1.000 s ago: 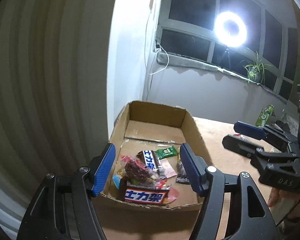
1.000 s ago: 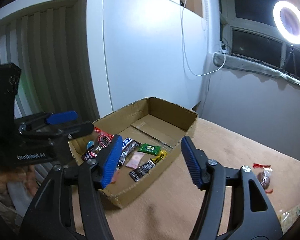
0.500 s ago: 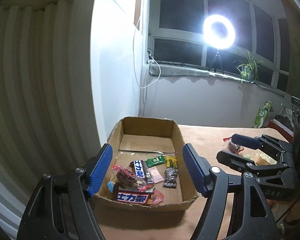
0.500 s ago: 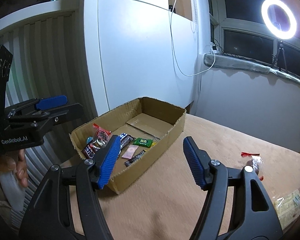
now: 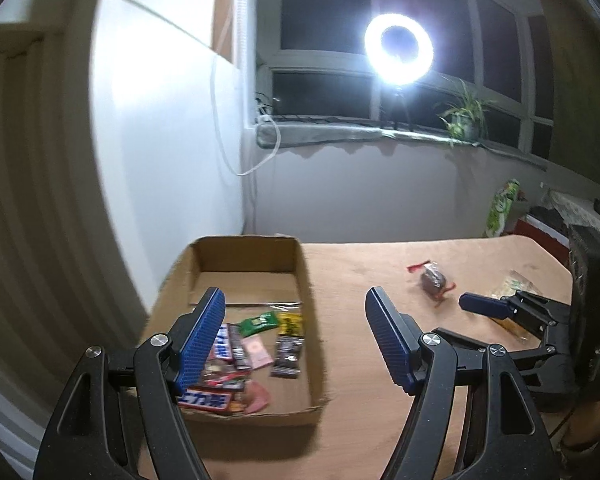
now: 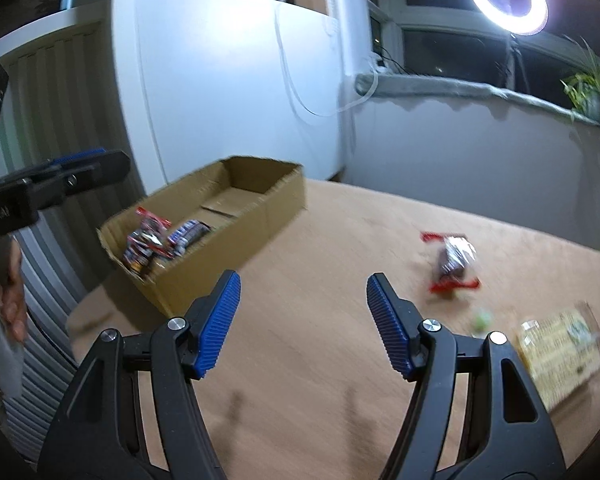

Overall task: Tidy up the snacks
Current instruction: 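Move both open tools back toward the remaining snacks, then grasp the brown date candy with the left tool while the right tool grasps the small green candy, then carry both candies into the cardboard box and open both tools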

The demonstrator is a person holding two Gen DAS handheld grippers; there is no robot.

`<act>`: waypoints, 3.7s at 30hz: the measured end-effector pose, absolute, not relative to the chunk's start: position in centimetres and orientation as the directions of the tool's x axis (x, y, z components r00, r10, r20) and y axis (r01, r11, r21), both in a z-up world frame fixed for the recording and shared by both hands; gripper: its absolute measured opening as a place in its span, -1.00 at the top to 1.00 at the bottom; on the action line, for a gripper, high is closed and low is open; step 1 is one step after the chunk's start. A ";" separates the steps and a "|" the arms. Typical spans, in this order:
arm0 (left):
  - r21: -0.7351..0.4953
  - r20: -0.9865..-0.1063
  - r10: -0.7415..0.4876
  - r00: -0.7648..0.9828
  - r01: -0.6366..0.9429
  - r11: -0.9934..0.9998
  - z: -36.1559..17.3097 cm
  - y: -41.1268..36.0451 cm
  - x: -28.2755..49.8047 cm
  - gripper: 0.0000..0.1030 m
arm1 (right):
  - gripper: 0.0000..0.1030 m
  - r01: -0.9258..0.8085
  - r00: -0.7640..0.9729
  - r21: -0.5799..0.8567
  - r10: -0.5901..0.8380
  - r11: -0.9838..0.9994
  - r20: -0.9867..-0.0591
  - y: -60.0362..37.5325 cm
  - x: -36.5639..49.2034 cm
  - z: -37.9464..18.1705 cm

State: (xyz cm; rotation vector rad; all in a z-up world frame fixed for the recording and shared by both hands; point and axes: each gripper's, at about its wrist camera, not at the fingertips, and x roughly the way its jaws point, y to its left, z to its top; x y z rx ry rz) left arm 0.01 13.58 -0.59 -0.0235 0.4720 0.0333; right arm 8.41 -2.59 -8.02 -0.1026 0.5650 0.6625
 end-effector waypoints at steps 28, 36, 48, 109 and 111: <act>-0.017 -0.625 -0.203 0.754 0.247 0.969 -4.8 1.1 8.2 -0.58 | -0.53 -0.461 0.571 0.161 0.431 0.873 -0.699 -11.9 14.0 -12.5; -0.204 -0.704 -0.298 0.644 0.219 0.954 -7.9 -0.2 16.8 -0.58 | -0.40 -0.425 0.555 0.168 0.402 0.890 -0.728 -12.9 17.9 -12.2; -0.196 -0.766 -0.280 0.579 0.204 0.959 -11.0 -2.6 21.4 -0.55 | 0.70 -0.447 0.540 0.119 0.373 0.887 -0.755 -12.2 20.2 -12.8; -0.194 -0.453 -0.152 0.879 0.069 0.979 -1.3 11.9 2.7 0.32 | 0.71 -0.583 0.642 0.143 0.561 0.800 -0.523 -5.7 9.9 -1.7; -0.198 -0.451 -0.139 0.882 0.053 0.979 -1.4 12.8 2.5 0.32 | 0.72 -0.607 0.627 0.139 0.579 0.783 -0.522 -4.1 9.9 -1.6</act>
